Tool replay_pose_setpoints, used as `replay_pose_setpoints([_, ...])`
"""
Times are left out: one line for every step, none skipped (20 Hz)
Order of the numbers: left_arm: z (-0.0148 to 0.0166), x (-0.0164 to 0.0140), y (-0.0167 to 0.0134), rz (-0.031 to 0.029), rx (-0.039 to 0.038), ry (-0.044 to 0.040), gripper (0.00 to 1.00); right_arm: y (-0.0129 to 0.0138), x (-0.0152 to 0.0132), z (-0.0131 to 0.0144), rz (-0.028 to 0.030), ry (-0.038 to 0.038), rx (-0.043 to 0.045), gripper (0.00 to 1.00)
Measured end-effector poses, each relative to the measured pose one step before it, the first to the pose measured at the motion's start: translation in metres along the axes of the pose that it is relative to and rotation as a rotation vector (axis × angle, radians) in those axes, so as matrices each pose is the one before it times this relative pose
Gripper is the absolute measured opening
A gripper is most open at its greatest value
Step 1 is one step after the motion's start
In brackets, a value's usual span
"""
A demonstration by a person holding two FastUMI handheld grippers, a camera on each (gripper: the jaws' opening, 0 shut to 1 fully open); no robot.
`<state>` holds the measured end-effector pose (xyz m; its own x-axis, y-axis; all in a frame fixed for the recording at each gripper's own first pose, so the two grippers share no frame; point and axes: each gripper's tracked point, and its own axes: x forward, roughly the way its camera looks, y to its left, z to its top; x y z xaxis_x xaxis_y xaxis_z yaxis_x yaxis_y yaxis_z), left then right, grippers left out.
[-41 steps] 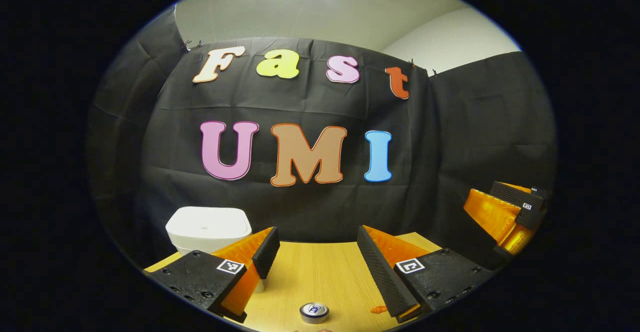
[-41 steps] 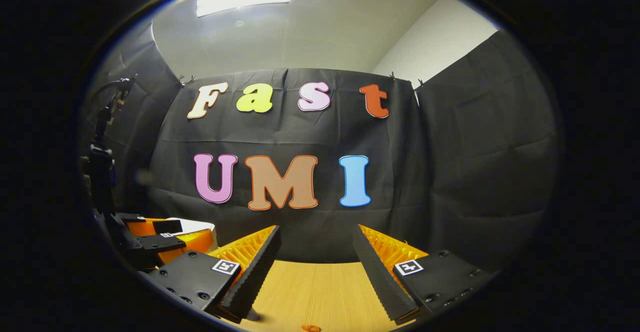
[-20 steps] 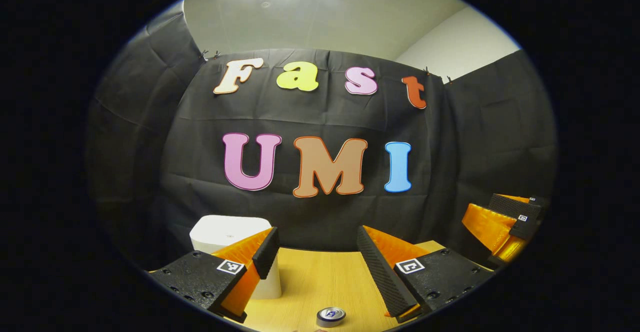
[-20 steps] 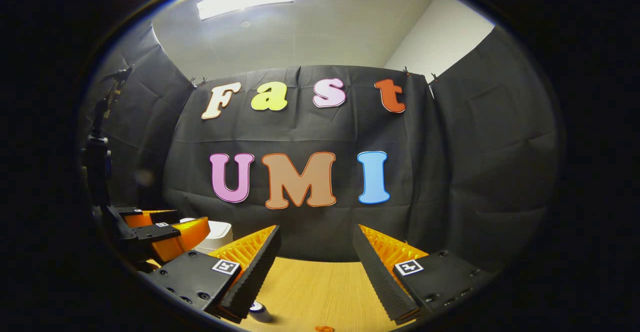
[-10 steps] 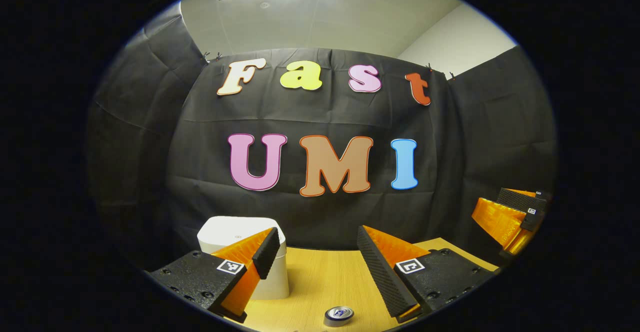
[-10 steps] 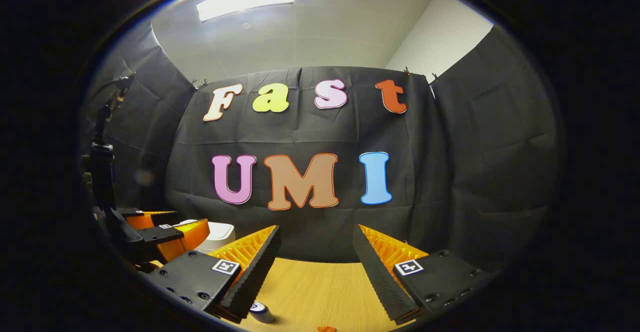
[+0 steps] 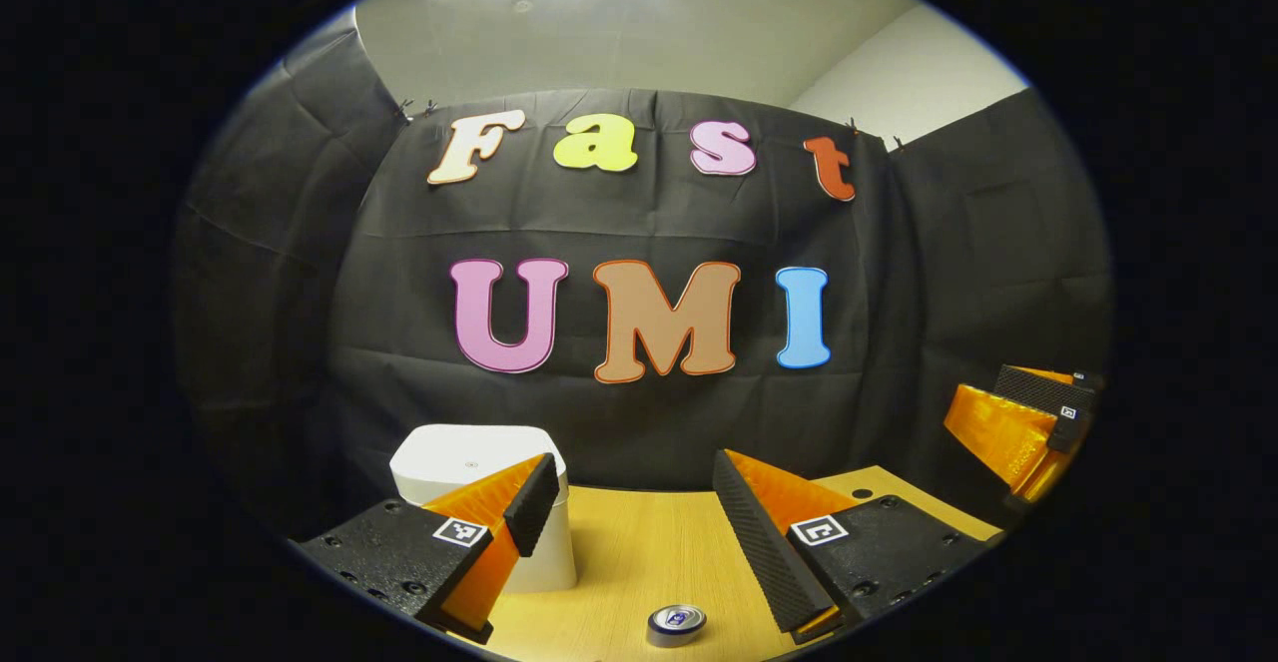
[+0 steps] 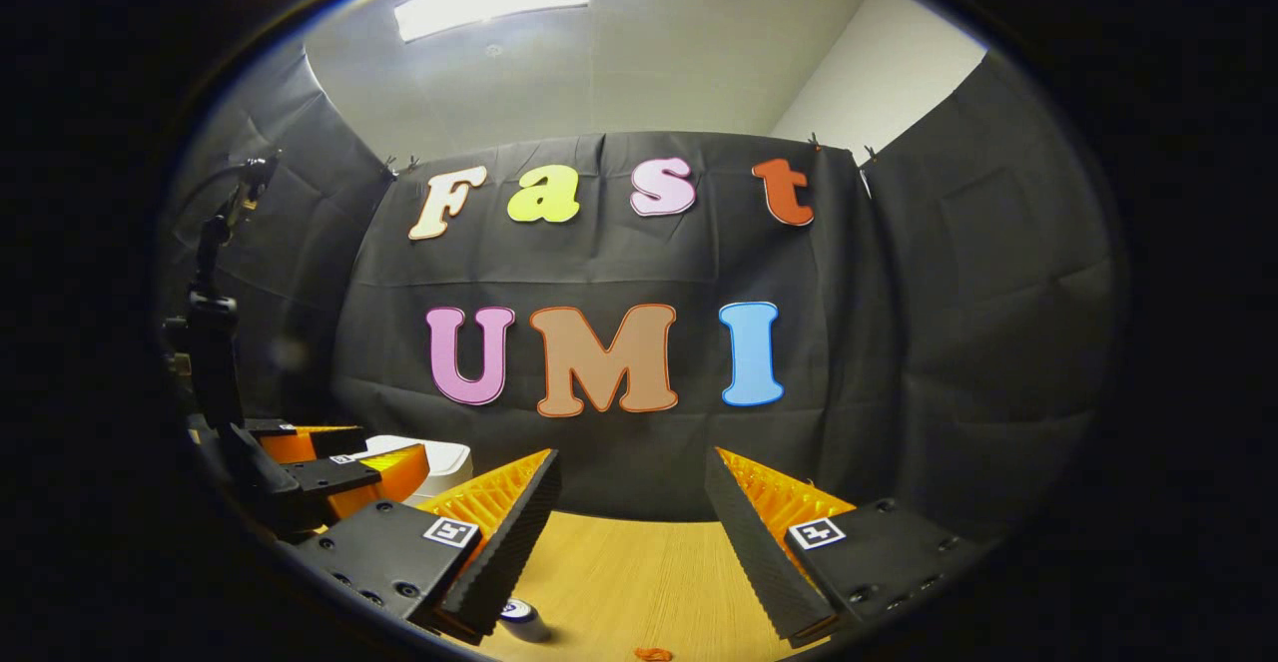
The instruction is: Press the lid of the desktop garbage bin to open it, pick up the crumpled paper on the desktop and throw it into the bin, then pick up the pop can on the desktop and drop it into the bin, and finally close the garbage bin lid.
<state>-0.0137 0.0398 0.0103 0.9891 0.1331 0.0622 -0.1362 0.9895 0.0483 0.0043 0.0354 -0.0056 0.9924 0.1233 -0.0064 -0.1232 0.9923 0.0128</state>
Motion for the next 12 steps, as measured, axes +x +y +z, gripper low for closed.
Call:
replay_pose_setpoints([-0.00036, 0.00028, 0.00049, -0.00052, 0.00238, -0.00054, 0.94, 0.00059, 0.00004, -0.00031, -0.00016, 0.00117, 0.00019, 0.96])
replay_pose_setpoints([0.00128, 0.00054, 0.00000, -0.00277, 0.00172, -0.00113, 0.93, 0.00058, -0.00020, -0.00147, 0.00079, 0.00221, 0.00127, 0.96])
replay_pose_setpoints([-0.00104, -0.00060, -0.00171, -0.00288, 0.00120, 0.00104, 0.93, 0.00081, -0.00024, -0.00017, 0.00111, 0.00184, 0.00098, 0.96])
replay_pose_setpoints([0.00027, -0.00063, -0.00055, -0.00262, 0.00229, -0.00065, 0.89, 0.00000, -0.00014, -0.00009, 0.00163, 0.00076, 0.00046, 0.96])
replay_pose_setpoints([0.00158, 0.00060, 0.00149, 0.00096, 0.00183, -0.00138, 0.85, 0.00041, 0.00050, 0.00099, -0.00005, -0.00111, -0.00090, 0.96])
replay_pose_setpoints([0.00042, -0.00040, -0.00013, -0.00149, 0.00146, 0.00045, 0.79, -0.00017, -0.00077, -0.00086, 0.00033, 0.00036, -0.00080, 0.96])
replay_pose_setpoints([-0.00082, -0.00044, 0.00090, 0.00299, 0.00180, -0.00046, 0.76, 0.00023, 0.00012, -0.00023, 0.00134, 0.00017, 0.00011, 0.96])
replay_pose_setpoints([0.00022, 0.00028, 0.00117, 0.00266, 0.00074, 0.00014, 0.68, 0.00061, -0.00029, 0.00011, 0.00077, 0.00087, -0.00076, 0.96])
replay_pose_setpoints([-0.00044, -0.00066, 0.00070, 0.00077, -0.00030, 0.00084, 0.63, 0.00070, -0.00030, 0.00019, 0.00046, -0.00027, -0.00080, 0.96])
replay_pose_setpoints([-0.00044, -0.00053, 0.00044, 0.00045, -0.00118, 0.00244, 0.55, 0.00003, -0.00066, -0.00035, 0.00128, -0.00004, -0.00077, 0.96])
replay_pose_setpoints([-0.00082, -0.00066, -0.00019, -0.00109, -0.00078, 0.00365, 0.48, 0.00007, 0.00059, 0.00012, 0.00076, -0.00048, -0.00095, 0.96])
replay_pose_setpoints([-0.00085, 0.00055, 0.00002, -0.00528, -0.00450, 0.00200, 0.39, -0.00096, -0.00026, 0.00078, -0.00045, -0.00092, -0.00116, 0.96])
